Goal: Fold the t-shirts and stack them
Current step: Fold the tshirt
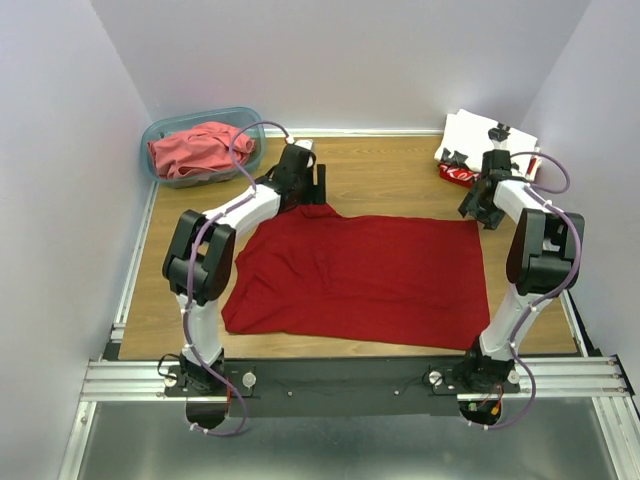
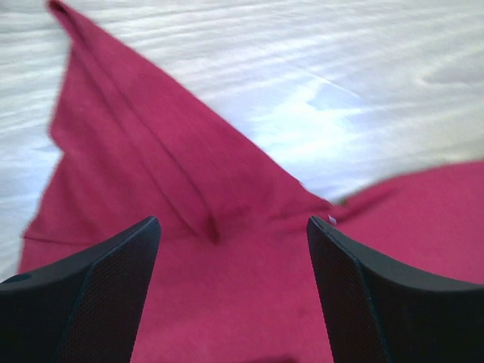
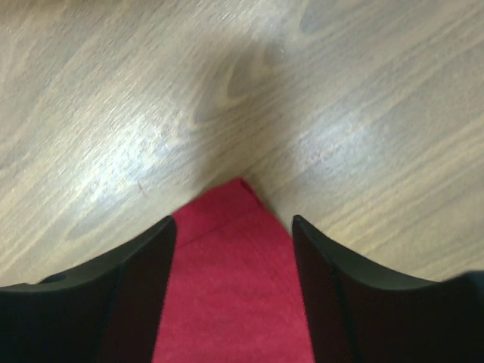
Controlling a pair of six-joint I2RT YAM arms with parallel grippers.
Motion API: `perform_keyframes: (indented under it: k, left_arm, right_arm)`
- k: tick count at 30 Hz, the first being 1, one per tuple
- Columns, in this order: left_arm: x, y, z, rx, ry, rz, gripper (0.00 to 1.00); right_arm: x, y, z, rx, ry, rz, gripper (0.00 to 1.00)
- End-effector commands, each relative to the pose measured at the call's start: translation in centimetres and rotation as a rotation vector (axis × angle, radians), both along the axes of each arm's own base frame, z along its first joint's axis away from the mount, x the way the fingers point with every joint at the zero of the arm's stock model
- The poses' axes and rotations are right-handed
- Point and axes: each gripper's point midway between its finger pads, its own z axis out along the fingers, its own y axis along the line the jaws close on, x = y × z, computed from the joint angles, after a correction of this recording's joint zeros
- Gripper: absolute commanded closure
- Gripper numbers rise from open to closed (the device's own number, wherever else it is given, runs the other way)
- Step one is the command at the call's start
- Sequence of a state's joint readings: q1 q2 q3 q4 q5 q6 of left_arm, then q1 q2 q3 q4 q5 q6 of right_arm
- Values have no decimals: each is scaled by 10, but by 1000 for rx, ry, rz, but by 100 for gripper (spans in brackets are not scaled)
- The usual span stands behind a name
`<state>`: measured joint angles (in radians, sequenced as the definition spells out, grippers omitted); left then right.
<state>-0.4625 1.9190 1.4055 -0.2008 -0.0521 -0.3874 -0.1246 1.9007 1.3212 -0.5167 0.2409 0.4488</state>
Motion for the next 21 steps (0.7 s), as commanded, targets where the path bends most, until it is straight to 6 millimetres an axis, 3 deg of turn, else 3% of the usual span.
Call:
perform_keyframes:
  k: [1,4,14,21]
  left_arm:
    - [17,30,-8,42,36,95,15]
    - [31,47,-10,62,47,140,17]
    - [71,75,-9,87,47,183,27]
    - [104,74,-3,72,11,167,27]
  right_arm:
    - [6,0,-12,25,-7,20,34]
    - [0,-1,-21,31,9,22,37]
    - [-15,-2,-47,44,57,9,53]
    - [-19,-5,-48,22,69,14,56]
